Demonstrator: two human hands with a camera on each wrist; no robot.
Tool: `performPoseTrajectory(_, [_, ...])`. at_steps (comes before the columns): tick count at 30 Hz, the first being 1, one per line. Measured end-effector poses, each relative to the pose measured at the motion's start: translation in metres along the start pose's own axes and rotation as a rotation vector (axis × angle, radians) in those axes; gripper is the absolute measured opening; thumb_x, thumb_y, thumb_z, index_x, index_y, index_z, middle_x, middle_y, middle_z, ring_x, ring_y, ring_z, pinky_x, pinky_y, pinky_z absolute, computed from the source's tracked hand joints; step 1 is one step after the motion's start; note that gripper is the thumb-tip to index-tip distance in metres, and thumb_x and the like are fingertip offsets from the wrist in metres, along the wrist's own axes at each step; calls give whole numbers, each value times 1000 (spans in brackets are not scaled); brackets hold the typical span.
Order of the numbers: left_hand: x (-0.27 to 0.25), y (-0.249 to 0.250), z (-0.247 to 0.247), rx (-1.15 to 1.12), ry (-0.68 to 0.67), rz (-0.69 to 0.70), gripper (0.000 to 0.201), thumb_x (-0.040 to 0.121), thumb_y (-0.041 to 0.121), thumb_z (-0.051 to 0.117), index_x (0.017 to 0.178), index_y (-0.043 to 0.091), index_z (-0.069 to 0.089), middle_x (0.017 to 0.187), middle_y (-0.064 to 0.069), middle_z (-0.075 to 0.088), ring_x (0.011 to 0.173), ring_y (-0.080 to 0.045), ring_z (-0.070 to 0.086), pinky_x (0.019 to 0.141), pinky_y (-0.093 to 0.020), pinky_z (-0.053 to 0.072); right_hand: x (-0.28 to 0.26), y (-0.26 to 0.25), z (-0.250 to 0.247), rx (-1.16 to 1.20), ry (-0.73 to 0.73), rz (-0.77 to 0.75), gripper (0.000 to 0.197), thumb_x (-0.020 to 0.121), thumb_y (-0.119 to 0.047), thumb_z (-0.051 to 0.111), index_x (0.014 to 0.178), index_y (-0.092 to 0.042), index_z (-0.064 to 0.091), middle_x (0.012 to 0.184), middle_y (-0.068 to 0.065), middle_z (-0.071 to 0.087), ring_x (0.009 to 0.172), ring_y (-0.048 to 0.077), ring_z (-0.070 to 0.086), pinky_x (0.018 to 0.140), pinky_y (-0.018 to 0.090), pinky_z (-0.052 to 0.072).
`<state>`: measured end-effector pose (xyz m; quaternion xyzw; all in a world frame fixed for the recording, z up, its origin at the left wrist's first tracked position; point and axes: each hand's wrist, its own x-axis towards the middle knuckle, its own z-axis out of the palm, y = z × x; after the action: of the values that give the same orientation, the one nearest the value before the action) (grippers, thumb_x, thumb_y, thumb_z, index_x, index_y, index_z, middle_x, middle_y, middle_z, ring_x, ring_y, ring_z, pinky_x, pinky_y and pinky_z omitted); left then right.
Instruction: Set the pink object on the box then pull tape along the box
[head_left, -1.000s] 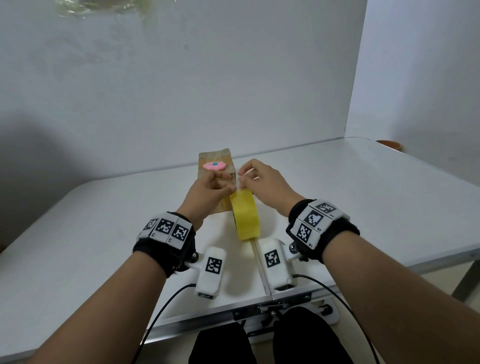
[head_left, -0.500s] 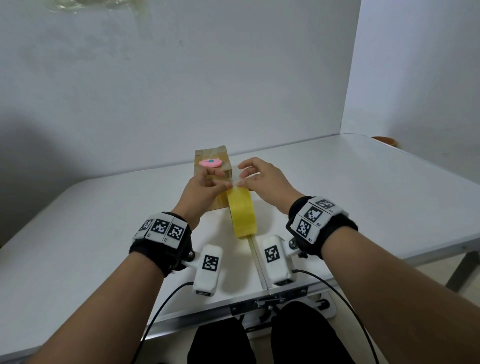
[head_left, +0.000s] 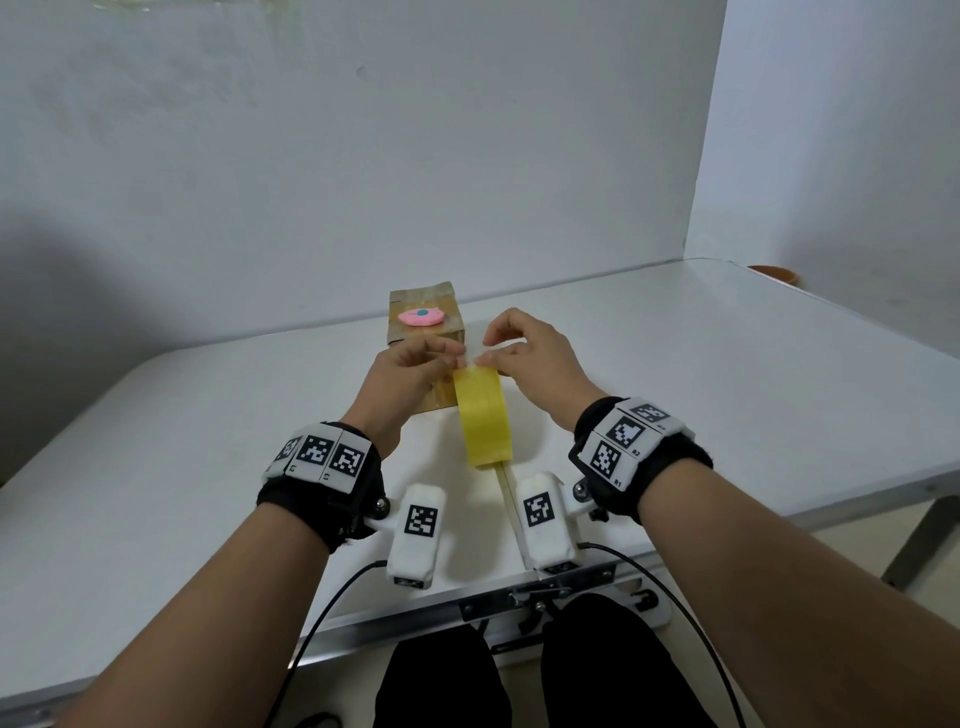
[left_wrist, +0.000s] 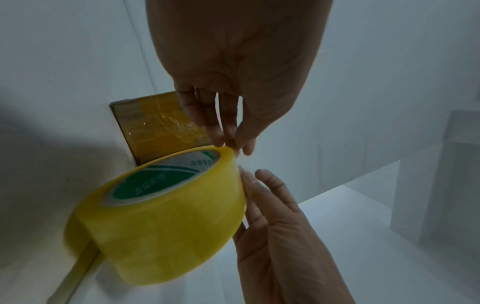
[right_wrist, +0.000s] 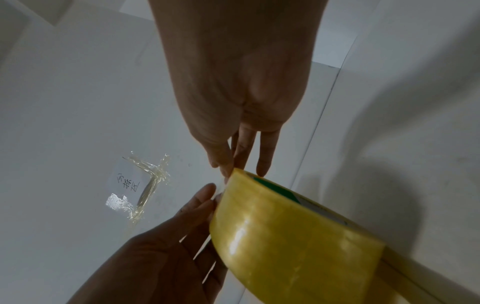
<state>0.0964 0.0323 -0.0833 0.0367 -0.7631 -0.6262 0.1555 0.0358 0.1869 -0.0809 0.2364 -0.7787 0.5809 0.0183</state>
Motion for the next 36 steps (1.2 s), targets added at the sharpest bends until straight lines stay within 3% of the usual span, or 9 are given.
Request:
performPoseTrajectory(2, [-1,0,1,9,25,-2,16,89,6,63,103,7,70,85,2,69,63,6,63,57,-7,46,0,1,0,-3,-9,2,11,79,-16,72,81,-23,64,103,2,70,95,26,71,90,35,52])
performPoseTrajectory(6, [1,-2,0,89,76,1,18,82,20,72,99,17,76,99,-1,75,91,-11,67,81,-23,50,-1,0,-1,-44,-17,9,11,80,-19,71,90,-22,74,107,6,70,96,21,70,92,36,52])
performPoseTrajectory(10, [1,0,-2,173,66,-8,17,80,28,74,96,27,76,97,2,75,92,-12,67,75,-23,48,-4,-5,-4,-64,-28,24,18,82,-19,70,99,-13,75,91,-4,66,99,18,69,83,23,47])
performPoseTrajectory(14, [-1,4,-1,308,70,22,17,82,29,71,99,29,75,93,6,74,88,-11,65,68,-18,45,-5,-6,-4,-60,-40,35,21,83,-19,70,102,-10,75,104,8,74,102,18,68,85,20,45])
performPoseTrajectory(23, [-1,8,0,494,95,105,17,84,33,70,98,26,76,84,16,70,86,-13,65,62,-13,41,-3,-8,-4,-119,-54,28,20,85,-16,68,101,-8,76,101,7,74,97,16,67,80,16,46])
performPoseTrajectory(26, [-1,8,0,486,121,122,13,83,31,71,91,24,78,83,17,71,85,-5,64,65,-7,41,-3,-9,-4,-145,-60,36,20,84,-18,69,99,-8,76,81,-4,67,82,9,62,67,9,40])
performPoseTrajectory(29, [-1,8,-1,399,114,70,10,82,30,72,86,22,77,84,11,72,85,-4,62,68,-15,42,-2,-11,-4,-165,-61,46,17,83,-18,69,96,-10,77,80,-4,66,71,3,57,61,11,36])
performPoseTrajectory(33, [0,9,-2,211,31,-49,12,84,28,71,86,17,76,83,6,71,79,-5,59,70,-19,41,0,-15,-3,-173,-46,45,13,81,-19,70,89,-12,77,97,3,73,90,16,65,61,15,36])
performPoseTrajectory(36, [1,11,-3,172,-25,-104,16,84,30,71,87,15,75,78,8,68,77,-6,56,74,-23,41,-3,-18,-3,-183,-17,14,12,81,-17,70,87,-11,78,92,-3,70,93,17,69,71,19,44])
